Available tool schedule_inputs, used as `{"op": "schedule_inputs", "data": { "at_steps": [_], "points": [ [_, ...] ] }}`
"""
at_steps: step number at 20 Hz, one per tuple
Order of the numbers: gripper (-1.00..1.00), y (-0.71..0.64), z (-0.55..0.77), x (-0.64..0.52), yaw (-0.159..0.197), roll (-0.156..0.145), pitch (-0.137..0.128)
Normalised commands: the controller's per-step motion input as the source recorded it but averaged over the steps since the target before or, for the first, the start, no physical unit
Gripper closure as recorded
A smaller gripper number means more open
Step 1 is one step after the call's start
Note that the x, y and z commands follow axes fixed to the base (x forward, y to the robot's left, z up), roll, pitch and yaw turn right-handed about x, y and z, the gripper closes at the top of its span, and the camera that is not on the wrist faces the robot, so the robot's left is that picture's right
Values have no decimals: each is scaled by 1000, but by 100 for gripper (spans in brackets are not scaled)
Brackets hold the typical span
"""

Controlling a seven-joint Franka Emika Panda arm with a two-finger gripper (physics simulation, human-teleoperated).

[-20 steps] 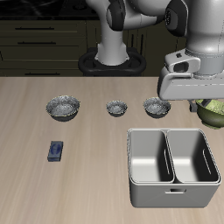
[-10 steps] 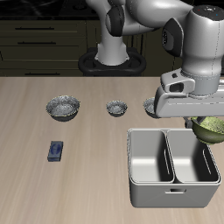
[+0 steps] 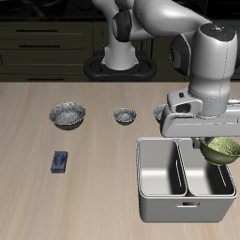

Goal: Place the green bowl in the left side of the drainer

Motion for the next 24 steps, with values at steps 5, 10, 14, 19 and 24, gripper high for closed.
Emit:
{"op": "schedule_inputs", "data": {
  "at_steps": [5,10,14,19,24],
  "points": [
    [100,-6,-120,45,0,-1,16],
    [100,74,-91,-2,3,12,19],
    [-100,-39,-122,2,-1,-34,39],
    [-100,-81,77,-18,4,-12,-4],
    [-100,-53,138,-29,22,-7,-21]
  ]
}}
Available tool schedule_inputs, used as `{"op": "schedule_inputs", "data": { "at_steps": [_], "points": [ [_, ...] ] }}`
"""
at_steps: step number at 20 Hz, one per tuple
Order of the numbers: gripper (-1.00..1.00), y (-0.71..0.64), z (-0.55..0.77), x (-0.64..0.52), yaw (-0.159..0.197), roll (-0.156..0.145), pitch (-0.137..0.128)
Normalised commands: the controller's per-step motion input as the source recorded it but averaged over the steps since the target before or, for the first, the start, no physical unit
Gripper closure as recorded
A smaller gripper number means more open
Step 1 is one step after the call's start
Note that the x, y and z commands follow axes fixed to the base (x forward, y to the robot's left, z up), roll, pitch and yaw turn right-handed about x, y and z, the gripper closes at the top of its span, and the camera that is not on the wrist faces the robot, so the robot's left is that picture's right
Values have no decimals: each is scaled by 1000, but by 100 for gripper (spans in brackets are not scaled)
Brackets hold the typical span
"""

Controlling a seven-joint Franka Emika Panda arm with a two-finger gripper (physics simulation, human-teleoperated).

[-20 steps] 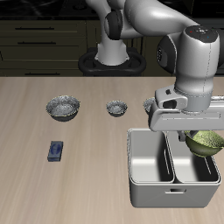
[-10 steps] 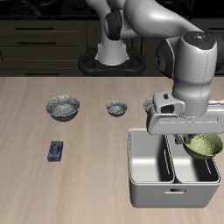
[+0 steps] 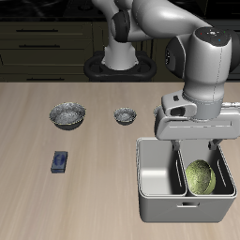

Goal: Place the green bowl in the left side of the drainer

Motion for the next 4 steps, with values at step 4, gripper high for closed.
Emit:
{"op": "schedule_inputs", "data": {
  "at_steps": [4],
  "points": [
    [-100,-11,212,-30,-1,-1,-25]
  ]
}}
